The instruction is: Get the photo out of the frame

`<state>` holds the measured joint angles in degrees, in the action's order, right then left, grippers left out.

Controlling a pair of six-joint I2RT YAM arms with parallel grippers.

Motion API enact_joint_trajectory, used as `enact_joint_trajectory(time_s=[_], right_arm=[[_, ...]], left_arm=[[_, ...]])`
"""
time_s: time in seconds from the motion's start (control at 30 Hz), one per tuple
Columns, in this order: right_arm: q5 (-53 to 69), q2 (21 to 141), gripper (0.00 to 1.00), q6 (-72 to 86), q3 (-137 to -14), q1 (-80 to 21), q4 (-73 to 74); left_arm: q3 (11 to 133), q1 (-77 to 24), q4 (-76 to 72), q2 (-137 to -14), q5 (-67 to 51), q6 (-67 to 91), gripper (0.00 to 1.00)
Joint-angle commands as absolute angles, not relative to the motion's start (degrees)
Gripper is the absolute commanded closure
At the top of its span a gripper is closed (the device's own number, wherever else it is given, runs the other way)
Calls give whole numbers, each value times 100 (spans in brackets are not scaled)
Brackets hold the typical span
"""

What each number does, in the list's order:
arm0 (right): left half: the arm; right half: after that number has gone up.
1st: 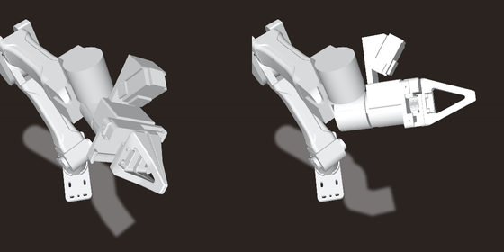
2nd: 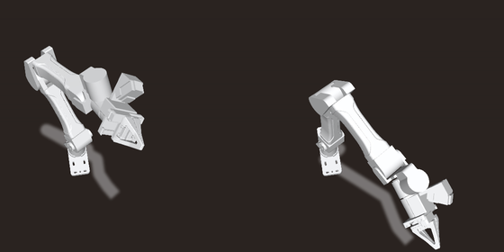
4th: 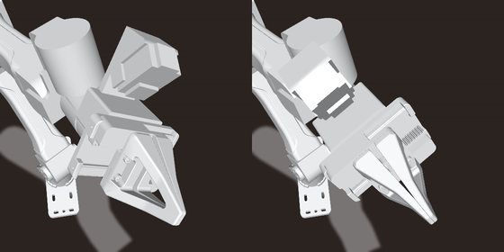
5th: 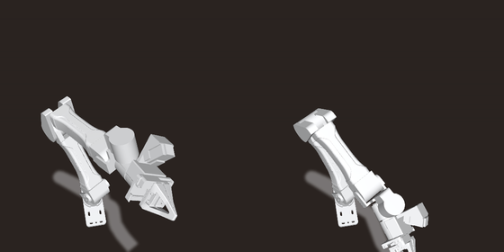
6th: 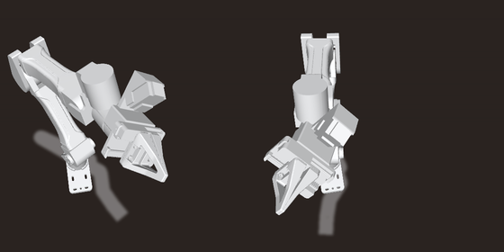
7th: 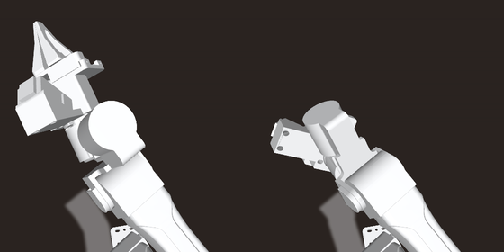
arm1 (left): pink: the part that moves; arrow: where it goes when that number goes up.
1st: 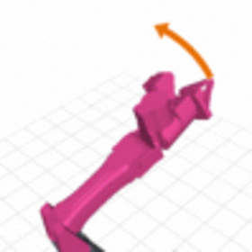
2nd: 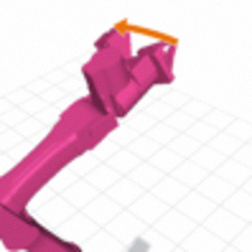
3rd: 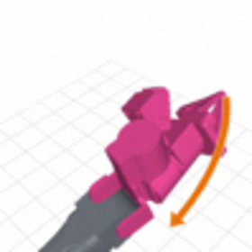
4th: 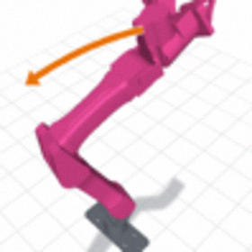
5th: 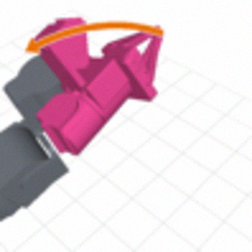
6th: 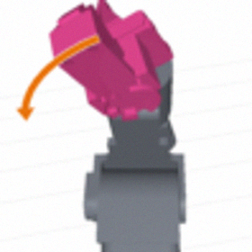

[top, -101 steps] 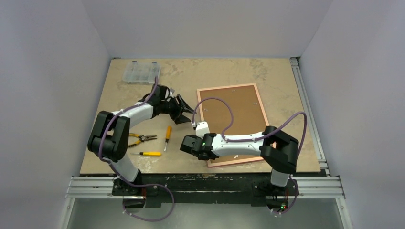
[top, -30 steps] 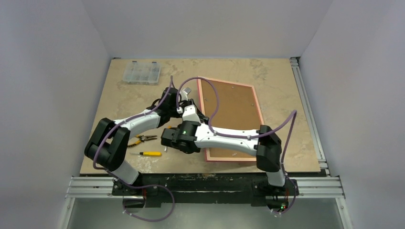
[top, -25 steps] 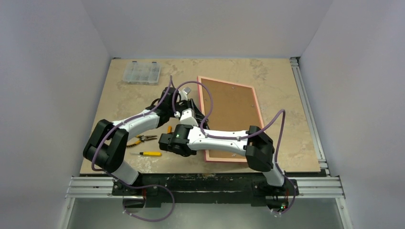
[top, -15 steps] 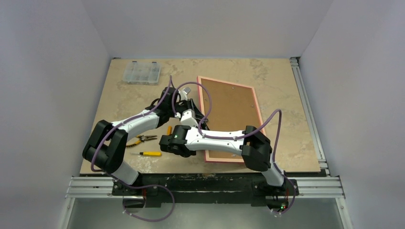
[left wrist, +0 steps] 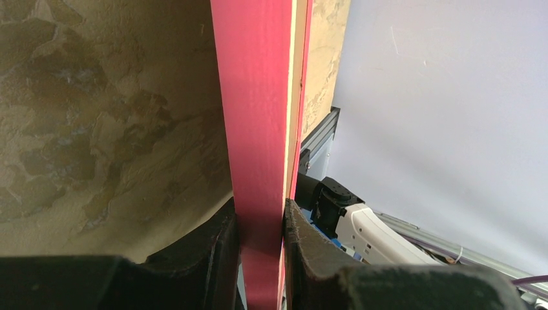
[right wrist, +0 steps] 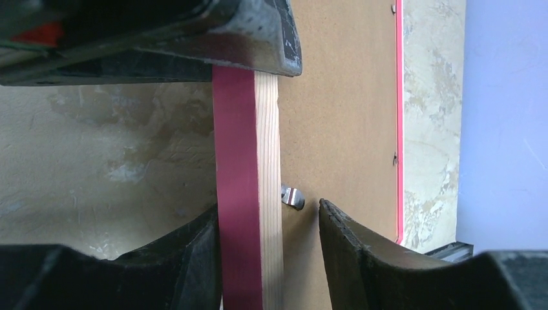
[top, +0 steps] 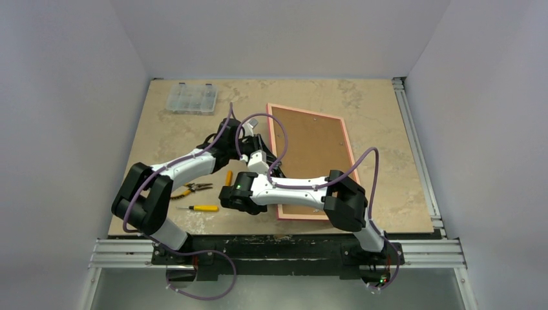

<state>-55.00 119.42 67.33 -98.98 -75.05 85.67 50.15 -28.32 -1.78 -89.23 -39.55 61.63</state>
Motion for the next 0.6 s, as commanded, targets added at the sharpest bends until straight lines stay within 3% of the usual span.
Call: enact_joint_trajectory(time_s=[0.0, 0.1, 0.2, 0.37, 0.47, 0.57], right_arm=[[-5856, 11963, 53, 6945, -9875, -7462, 8699], [-5897, 12019, 58, 6899, -9954, -7463, 8700], [-5938, 12032, 69, 6858, -10015, -7462, 8695], [-6042, 11929, 80, 6764, -10038, -7454, 8694], [-6130, 11795, 89, 6707, -10007, -7450, 8692], [-6256, 11629, 98, 6595, -9985, -7421, 8697]], left_arm=[[5267, -2862, -572, -8578, -4149, 5988, 100], [5265, -2865, -578, -8580, -4148, 5986, 98], [5265, -2865, -580, -8559, -4157, 5985, 93], [5318, -2817, -547, -8434, -4156, 5932, 62], [5382, -2553, -488, -8267, -4179, 5876, 53], [5673, -2144, -48, -7973, -4151, 5475, 35]])
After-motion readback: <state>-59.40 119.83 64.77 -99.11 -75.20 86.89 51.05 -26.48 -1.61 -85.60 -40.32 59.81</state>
